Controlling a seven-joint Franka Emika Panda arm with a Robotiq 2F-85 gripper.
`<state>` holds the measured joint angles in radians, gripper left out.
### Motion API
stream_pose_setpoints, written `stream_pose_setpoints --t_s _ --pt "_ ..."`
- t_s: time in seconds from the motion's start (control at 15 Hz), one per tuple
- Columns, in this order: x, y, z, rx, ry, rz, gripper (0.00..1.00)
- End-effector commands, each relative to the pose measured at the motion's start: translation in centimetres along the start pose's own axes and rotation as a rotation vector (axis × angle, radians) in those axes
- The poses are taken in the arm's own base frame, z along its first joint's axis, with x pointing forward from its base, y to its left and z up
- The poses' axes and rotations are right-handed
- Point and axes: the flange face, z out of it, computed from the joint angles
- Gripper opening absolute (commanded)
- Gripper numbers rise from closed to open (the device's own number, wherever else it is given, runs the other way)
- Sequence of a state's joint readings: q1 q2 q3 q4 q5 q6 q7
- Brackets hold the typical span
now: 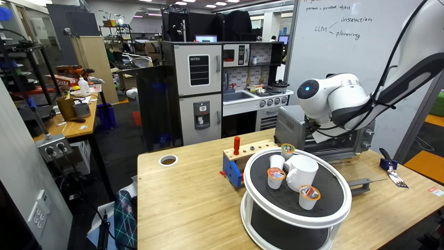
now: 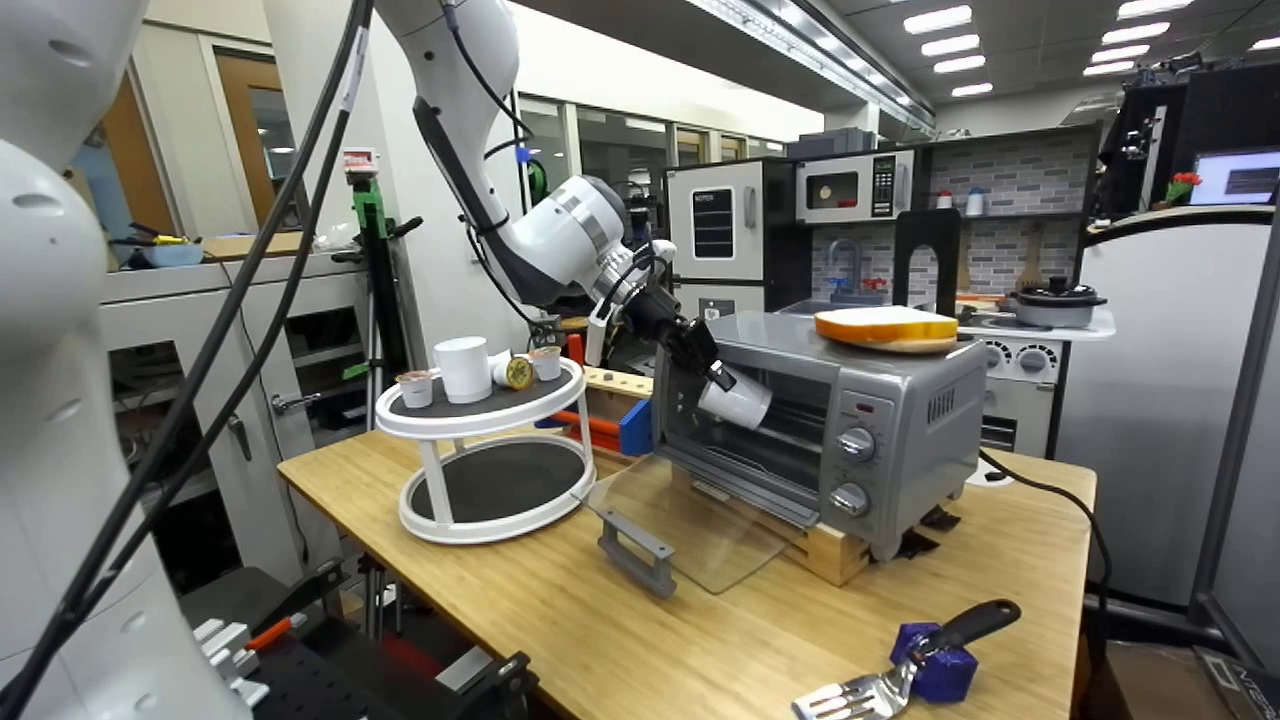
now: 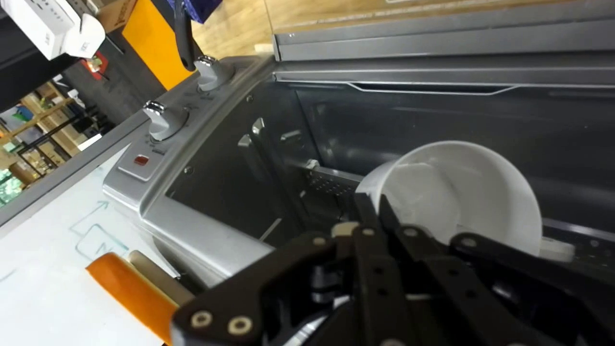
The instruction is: Open the oven door, place the mug on the right inside the oven
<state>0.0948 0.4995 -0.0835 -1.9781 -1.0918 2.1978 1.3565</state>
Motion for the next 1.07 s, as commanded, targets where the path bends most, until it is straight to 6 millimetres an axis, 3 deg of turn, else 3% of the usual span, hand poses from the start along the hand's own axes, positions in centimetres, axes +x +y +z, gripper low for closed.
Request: stream_pose_setpoints --t_s 0.0,0.67,1.0 --pt "0.3 -0.7 0.6 -0.011 0.05 -0.009 0.01" --pt "-0.9 -1.3 3.5 -0.011 -0.035 0.02 0.01" --pt "-0.6 -1.5 3.6 0.008 -0.079 0.05 0.01"
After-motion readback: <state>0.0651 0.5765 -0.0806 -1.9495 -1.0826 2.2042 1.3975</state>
